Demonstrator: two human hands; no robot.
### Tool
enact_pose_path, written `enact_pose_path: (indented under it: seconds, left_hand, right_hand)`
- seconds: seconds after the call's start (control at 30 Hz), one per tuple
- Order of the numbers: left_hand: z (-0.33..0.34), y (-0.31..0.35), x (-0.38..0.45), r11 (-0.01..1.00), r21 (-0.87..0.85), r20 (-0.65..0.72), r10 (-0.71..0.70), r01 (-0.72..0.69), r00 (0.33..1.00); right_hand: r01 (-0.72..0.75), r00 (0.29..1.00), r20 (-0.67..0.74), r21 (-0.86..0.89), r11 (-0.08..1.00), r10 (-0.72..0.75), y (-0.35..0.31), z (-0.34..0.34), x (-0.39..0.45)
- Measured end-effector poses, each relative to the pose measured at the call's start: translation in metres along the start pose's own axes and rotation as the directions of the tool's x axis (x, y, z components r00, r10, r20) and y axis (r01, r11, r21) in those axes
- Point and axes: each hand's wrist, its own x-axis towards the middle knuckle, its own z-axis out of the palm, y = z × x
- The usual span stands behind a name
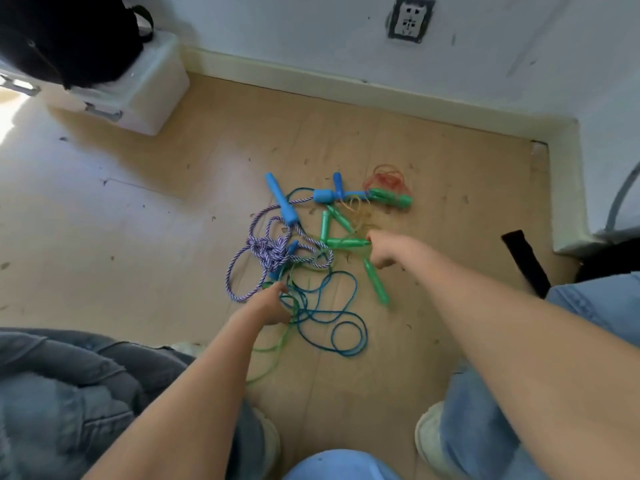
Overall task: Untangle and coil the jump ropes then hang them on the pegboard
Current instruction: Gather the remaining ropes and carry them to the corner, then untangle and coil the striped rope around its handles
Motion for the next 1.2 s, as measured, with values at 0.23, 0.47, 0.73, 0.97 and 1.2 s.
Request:
enact_pose_path:
  seconds: [0.23, 0.47, 0.73, 0.97, 1.2]
  left_hand:
    - [-0.029, 0.002, 0.018, 0.89, -0.428, -0.517, -0.1, -0.156, 0.85]
    - [0.008, -0.006, 0.055, 0.706, -0.603, -0.056, -0.502, 0.371, 0.863]
    - [-0.015, 0.089, 0.091, 0.455, -0.854, -0.278, 0.008, -0.251, 0.96]
    - [-0.109, 0.109, 0.051, 0.563, -0.666, -0.495, 0.158, -0.49, 0.855]
    - [-0.142, 0.151, -0.025, 0.688, -0.431, -0.497, 0.36, -0.584, 0.79]
  right_hand:
    - [0.136, 0.899, -0.392, -0.173, 0.975, -0.195, -0.049, 0.022, 0.03]
    - [0.452, 0.879, 0.112, 0.117, 0.884, -0.464, -0.094, 0.075, 0.071]
    - [0.312, 0.848, -0.529, 0.456, 0.834, -0.028, -0.023, 0.034, 0.082]
    - [0.492, 0.76, -0.648, 0.614, 0.617, 0.039, 0.001, -0.072, 0.036]
    - [0.53, 0.791, -0.528, 0.844, 0.085, 0.31, 0.001, -0.099, -0.02]
